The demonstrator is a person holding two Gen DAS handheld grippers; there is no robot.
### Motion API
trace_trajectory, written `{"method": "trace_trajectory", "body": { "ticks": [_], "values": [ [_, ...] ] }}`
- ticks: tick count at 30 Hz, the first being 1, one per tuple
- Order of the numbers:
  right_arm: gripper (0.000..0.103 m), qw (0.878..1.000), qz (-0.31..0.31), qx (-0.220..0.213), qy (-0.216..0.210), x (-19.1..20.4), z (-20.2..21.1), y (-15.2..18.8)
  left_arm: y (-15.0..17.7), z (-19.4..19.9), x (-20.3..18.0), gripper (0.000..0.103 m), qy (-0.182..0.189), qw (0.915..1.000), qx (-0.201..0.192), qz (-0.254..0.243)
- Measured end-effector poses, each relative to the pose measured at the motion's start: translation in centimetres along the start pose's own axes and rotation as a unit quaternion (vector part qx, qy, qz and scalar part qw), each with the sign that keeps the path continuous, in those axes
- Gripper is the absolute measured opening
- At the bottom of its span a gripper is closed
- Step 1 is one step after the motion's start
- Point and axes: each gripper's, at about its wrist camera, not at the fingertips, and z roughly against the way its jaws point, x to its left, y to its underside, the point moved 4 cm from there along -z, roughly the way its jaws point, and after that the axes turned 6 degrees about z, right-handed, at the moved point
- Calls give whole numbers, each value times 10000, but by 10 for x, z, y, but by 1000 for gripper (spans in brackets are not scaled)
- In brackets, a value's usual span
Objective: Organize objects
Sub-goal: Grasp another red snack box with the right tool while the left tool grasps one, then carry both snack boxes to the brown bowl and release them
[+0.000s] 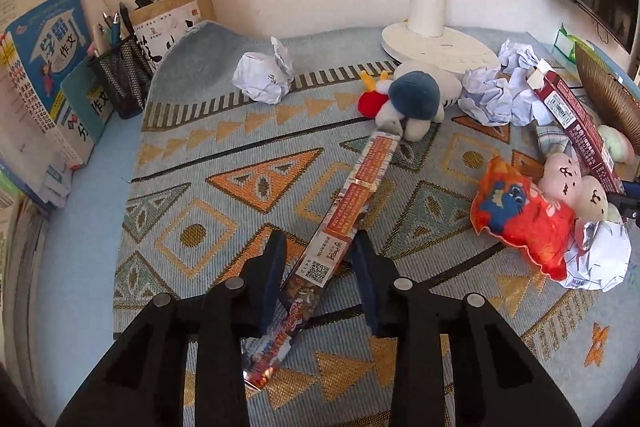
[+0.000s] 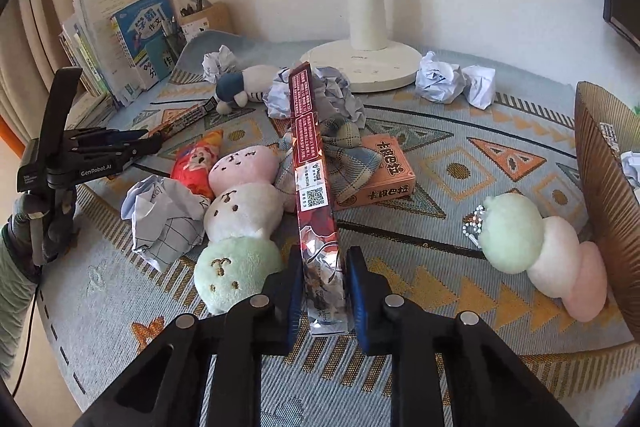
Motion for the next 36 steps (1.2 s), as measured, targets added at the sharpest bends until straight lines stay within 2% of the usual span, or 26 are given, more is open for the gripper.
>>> {"method": "trace_trajectory", "body": {
  "ticks": [1, 2, 8, 11, 13, 16, 18, 20, 21, 22, 24, 27, 29, 31, 33, 36],
  "values": [
    [20, 10000, -43, -27, -30, 0, 4, 3, 3, 2, -4, 16, 79, 9999, 56, 67],
    [20, 9999, -108, -47, -33, -1, 10, 7, 6, 6, -8, 15, 149, 9997, 93, 159],
    [18, 9987, -447, -34, 245, -11, 58, 56, 55, 52, -35, 14, 607, 9971, 180, 426],
    [18, 9970, -706, 147, 280, -20, 75, 79, 83, 70, -53, 14, 733, 9956, 317, 498],
    [18, 9958, -847, 255, 219, -24, 80, 87, 96, 81, -62, 14, 807, 9951, 309, 476],
    [18, 9957, -874, 292, 130, -22, 81, 92, 108, 91, -75, 14, 1127, 9918, 369, 482],
    [21, 9944, -990, 368, 95, -23, 74, 92, 109, 90, -79, 16, 1022, 9934, 323, 405],
    [22, 9942, -1031, 313, 70, -22, 70, 88, 106, 87, -79, 23, 1017, 9930, 311, 507],
    [22, 9943, -1012, 327, 42, -22, 67, 85, 102, 84, -77, 37, 1006, 9925, 303, 620],
    [22, 9944, -1009, 311, 50, -22, 66, 83, 99, 81, -75, 47, 965, 9925, 285, 698],
    [22, 9942, -1029, 289, 86, -24, 62, 79, 95, 77, -76, 55, 844, 9936, 226, 717],
    [22, 9943, -1025, 222, 207, -23, 58, 75, 93, 75, -84, 56, 609, 9963, 147, 582],
    [18, 9949, -888, 190, 443, -17, 57, 74, 94, 74, -90, 51, 387, 9983, 88, 420],
    [17, 9955, -687, 153, 637, -11, 57, 75, 95, 78, -98, 21, 405, 9988, 56, 266],
    [17, 9966, -693, 48, 436, -6, 61, 77, 96, 82, -103, 14, 352, 9991, 92, 229],
    [17, 9970, -728, -160, 196, 0, 75, 78, 94, 93, -108, 14, 371, 9989, 26, 300]
  ]
}}
